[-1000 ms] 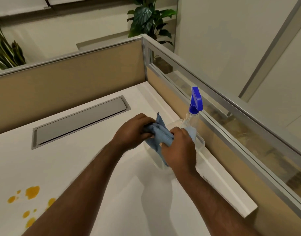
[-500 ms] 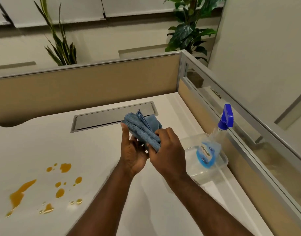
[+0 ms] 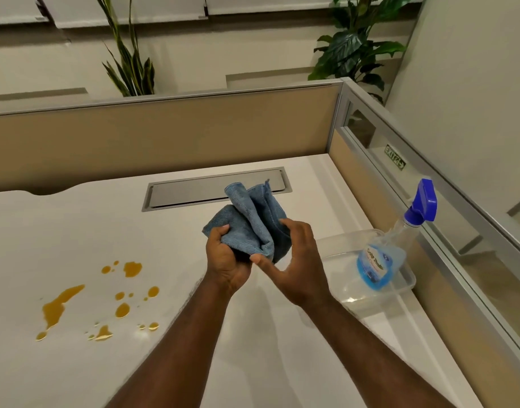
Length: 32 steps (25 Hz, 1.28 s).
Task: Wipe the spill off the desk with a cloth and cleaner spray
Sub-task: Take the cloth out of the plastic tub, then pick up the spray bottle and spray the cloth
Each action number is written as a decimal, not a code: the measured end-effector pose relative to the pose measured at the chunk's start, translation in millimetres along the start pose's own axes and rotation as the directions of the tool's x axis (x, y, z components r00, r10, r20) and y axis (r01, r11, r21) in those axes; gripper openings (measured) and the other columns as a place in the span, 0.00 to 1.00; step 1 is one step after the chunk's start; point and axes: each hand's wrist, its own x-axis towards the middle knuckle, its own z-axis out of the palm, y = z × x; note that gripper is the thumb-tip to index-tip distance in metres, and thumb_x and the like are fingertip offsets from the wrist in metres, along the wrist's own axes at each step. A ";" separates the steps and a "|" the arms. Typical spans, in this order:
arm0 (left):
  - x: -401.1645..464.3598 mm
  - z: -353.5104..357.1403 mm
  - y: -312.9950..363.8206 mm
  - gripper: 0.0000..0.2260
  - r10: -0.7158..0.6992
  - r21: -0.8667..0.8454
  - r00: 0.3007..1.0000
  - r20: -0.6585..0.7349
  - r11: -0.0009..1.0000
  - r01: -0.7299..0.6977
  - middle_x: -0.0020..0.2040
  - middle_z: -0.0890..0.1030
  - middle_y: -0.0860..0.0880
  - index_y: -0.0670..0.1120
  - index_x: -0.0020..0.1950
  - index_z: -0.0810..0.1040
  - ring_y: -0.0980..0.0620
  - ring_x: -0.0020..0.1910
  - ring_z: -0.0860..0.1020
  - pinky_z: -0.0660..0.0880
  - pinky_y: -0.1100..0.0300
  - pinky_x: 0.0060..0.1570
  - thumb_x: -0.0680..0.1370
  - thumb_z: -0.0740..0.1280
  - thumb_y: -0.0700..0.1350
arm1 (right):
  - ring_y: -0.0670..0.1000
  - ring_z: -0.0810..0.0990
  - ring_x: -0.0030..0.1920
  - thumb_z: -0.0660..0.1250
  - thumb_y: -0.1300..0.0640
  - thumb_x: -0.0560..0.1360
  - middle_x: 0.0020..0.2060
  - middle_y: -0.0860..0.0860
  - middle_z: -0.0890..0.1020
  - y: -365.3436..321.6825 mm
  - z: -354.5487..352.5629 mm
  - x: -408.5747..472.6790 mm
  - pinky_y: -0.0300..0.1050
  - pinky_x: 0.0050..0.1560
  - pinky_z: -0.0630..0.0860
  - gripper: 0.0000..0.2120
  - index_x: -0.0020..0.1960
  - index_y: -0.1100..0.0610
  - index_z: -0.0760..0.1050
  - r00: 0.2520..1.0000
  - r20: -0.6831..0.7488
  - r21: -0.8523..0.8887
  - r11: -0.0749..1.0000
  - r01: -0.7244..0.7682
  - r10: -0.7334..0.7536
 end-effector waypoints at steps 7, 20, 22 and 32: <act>10.1 -29.4 9.1 0.22 0.011 -0.151 0.993 0.116 0.989 0.007 0.52 0.84 0.40 0.41 0.55 0.82 0.41 0.49 0.84 0.81 0.44 0.49 0.74 0.56 0.52 | 0.43 0.75 0.58 0.69 0.49 0.75 0.62 0.44 0.69 17.2 6.2 15.3 0.40 0.56 0.78 0.26 0.69 0.49 0.64 0.971 -0.101 0.266 0.946 -0.185 0.218; 29.5 -49.5 29.3 0.29 0.113 -0.225 0.967 0.230 0.972 -0.060 0.56 0.82 0.45 0.50 0.63 0.76 0.41 0.54 0.80 0.78 0.39 0.52 0.71 0.58 0.68 | 0.54 0.72 0.52 0.72 0.51 0.72 0.53 0.60 0.72 91.0 -54.3 -38.6 0.49 0.51 0.77 0.22 0.55 0.61 0.66 0.547 -0.822 -0.047 0.939 -0.341 0.157; 31.4 -51.2 30.0 0.35 0.123 -0.216 0.954 0.275 0.974 -0.063 0.57 0.82 0.45 0.50 0.64 0.76 0.41 0.56 0.80 0.75 0.37 0.55 0.67 0.59 0.72 | 0.45 0.68 0.53 0.73 0.47 0.70 0.56 0.46 0.68 96.4 -76.1 -39.3 0.45 0.54 0.73 0.23 0.55 0.51 0.63 0.417 -0.890 0.011 0.921 -0.391 0.188; 36.0 -49.7 45.2 0.30 0.107 -0.122 0.911 0.399 0.991 -0.063 0.58 0.82 0.44 0.48 0.60 0.81 0.40 0.57 0.80 0.76 0.37 0.53 0.65 0.71 0.65 | 0.56 0.80 0.55 0.70 0.45 0.73 0.55 0.62 0.80 112.4 -126.6 32.0 0.55 0.59 0.77 0.27 0.64 0.61 0.70 0.714 -0.625 0.066 0.932 -0.355 0.316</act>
